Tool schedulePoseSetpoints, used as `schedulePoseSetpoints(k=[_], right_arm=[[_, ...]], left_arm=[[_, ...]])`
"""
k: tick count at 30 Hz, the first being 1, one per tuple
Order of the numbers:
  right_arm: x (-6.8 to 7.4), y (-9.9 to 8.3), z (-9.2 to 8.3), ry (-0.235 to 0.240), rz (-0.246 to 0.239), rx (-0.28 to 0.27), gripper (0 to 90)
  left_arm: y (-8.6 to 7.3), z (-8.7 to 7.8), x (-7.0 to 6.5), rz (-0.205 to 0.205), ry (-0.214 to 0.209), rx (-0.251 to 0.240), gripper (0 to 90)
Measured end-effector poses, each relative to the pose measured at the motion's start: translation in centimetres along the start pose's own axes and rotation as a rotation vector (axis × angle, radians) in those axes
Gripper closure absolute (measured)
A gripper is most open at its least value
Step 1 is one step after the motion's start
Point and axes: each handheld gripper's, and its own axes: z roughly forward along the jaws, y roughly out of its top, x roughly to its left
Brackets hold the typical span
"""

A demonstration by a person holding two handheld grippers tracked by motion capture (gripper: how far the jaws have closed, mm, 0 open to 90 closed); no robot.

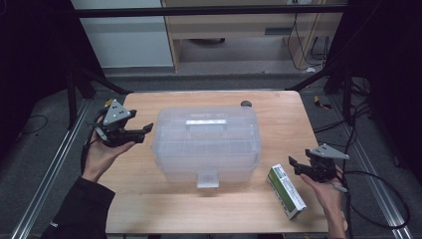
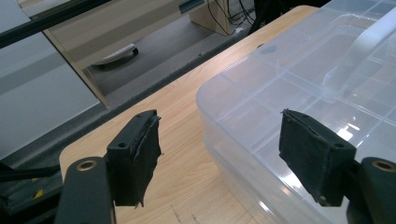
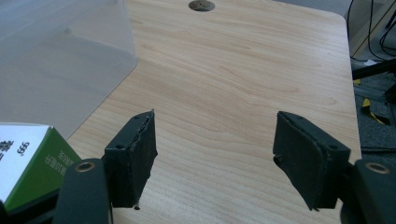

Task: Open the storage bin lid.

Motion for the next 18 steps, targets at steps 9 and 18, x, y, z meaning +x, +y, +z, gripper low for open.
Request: schedulePoseSetpoints(k=[9,18], right_arm=[[0.0,0.0,0.0,0.003,-0.001,0.003,31.6],[0.1,0.0,0.0,0.010,-0.005,0.010,31.8]], left_arm=[[1.2,-0.1,-0.1,0.065,0.003,0.049,27.9],[3.1,-0.3,-1.0,0.130,0.006,0.067,28.1]])
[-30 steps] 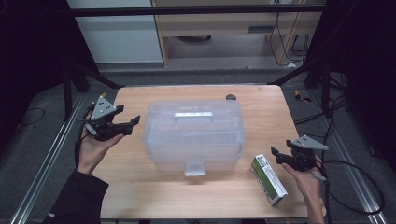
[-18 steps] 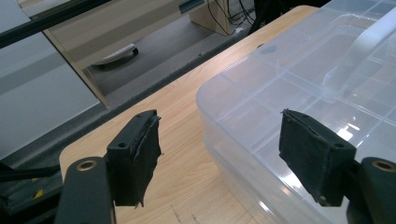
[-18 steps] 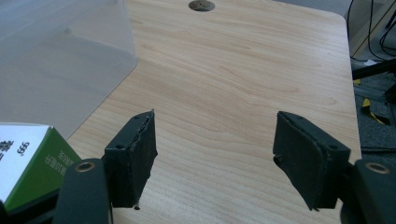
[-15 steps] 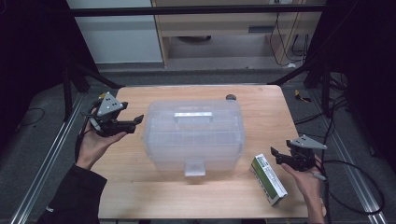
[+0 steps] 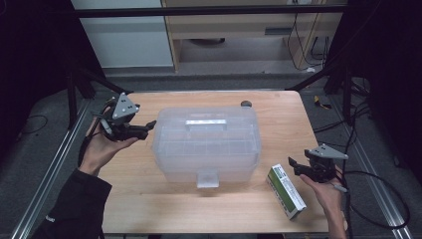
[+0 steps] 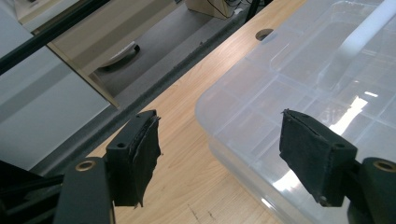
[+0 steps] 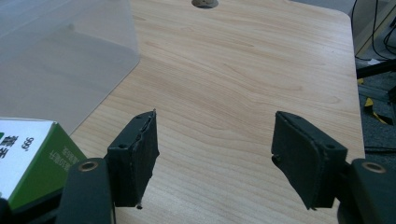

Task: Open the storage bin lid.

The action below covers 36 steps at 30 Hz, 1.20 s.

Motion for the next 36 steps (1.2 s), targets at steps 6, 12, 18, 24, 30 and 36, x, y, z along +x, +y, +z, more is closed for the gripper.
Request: schedulePoseSetpoints(k=[6,12,18,24,30,36], right_arm=[[0.2,0.2,0.1,0.002,-0.012,0.012,35.3],[0.2,0.2,0.0,0.003,-0.006,0.003,37.5],[0.3,0.3,0.0,0.004,0.001,-0.002,41.0],[0.2,0.3,0.0,0.010,0.003,0.004,44.0],[0.3,0.4,0.0,0.021,0.011,-0.002,46.1],[0.4,0.4,0.1,0.021,-0.007,-0.001,47.2]], left_arm=[[1.1,0.1,-0.7,0.053,-0.008,0.018,28.5],[1.6,0.2,-1.2,0.084,-0.032,0.020,28.6],[2.4,0.4,-2.1,0.142,-0.052,0.030,28.3],[2.9,0.4,-2.7,0.181,-0.059,0.035,28.2],[3.3,0.6,-3.3,0.211,-0.072,0.045,28.3],[3.4,1.0,-4.1,0.244,-0.088,0.061,28.3]])
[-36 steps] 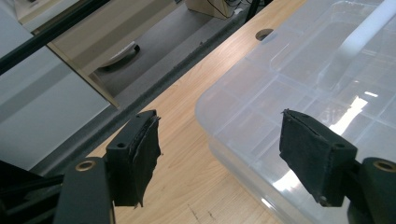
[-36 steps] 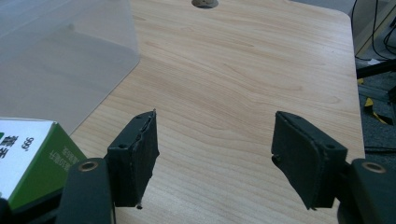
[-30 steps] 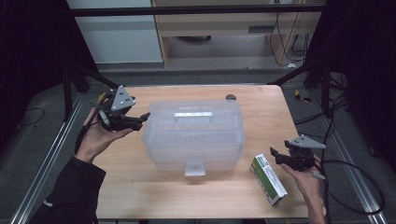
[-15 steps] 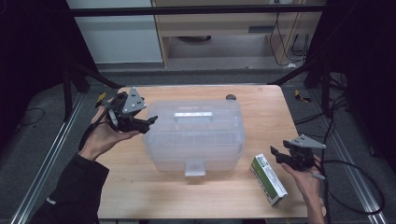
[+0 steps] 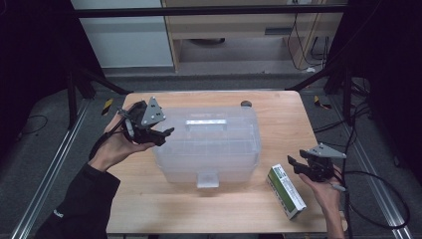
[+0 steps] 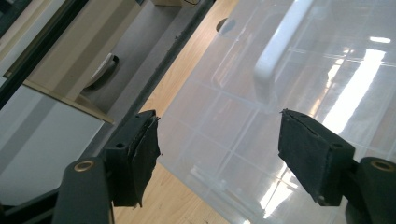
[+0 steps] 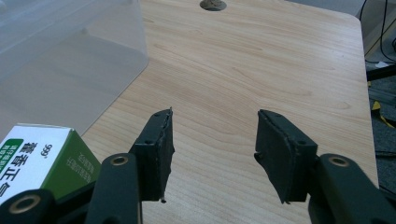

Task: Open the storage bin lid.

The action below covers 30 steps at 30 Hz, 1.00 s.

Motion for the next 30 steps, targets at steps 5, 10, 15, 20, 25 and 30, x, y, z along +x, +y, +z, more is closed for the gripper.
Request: schedulePoseSetpoints(k=[5,10,15,20,25,30], right_arm=[[0.0,0.0,0.0,-0.008,-0.013,-0.011,49.8],[0.0,0.0,0.0,-0.022,-0.019,0.001,51.7],[0.1,0.0,0.1,-0.009,-0.007,0.025,55.8],[0.1,0.0,0.1,0.006,0.008,0.032,59.7],[0.0,0.0,0.0,0.011,0.024,0.038,63.9],[0.1,0.0,0.1,0.010,0.025,0.047,70.4]], left_arm=[[0.4,0.3,-0.4,0.025,-0.005,0.013,28.3],[0.9,0.7,-0.8,0.039,-0.017,0.013,28.3],[1.6,1.3,-1.2,0.066,-0.025,0.017,28.5],[2.0,1.8,-1.4,0.082,-0.025,0.019,28.8],[2.4,2.2,-1.7,0.101,-0.026,0.029,30.1],[2.8,2.5,-1.9,0.127,-0.027,0.040,30.1]])
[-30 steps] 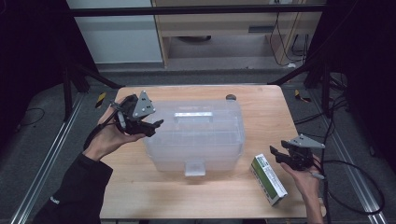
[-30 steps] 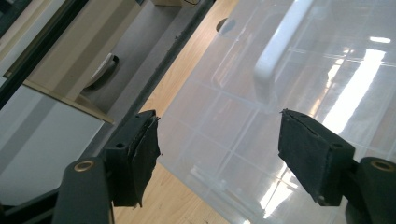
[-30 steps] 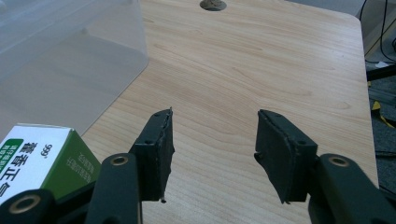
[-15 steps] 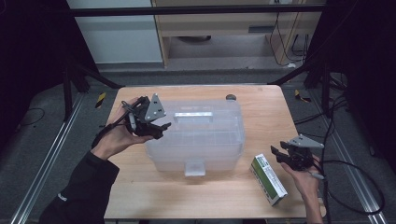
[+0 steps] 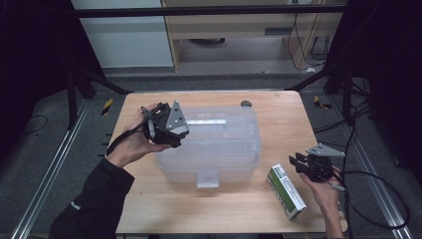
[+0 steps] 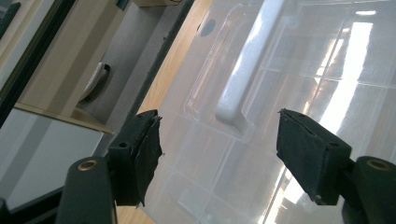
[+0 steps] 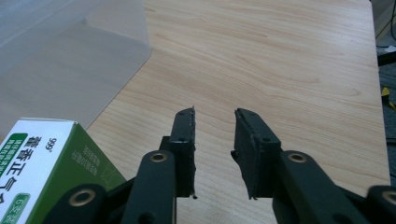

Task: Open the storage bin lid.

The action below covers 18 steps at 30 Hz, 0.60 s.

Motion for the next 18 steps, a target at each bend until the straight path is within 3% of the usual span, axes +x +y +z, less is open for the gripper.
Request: schedulePoseSetpoints(k=[3,12,18], right_arm=[[0.0,0.0,0.0,-0.001,0.003,-0.002,73.9],[0.1,0.0,0.0,0.001,0.006,0.011,86.4],[0.1,0.0,0.0,0.004,0.007,0.014,87.5]], left_arm=[[0.1,0.2,-0.1,-0.002,-0.001,-0.003,30.4],[0.8,0.7,-0.4,0.050,-0.003,0.011,31.9],[1.2,1.0,-0.5,0.066,0.002,0.022,33.1]])
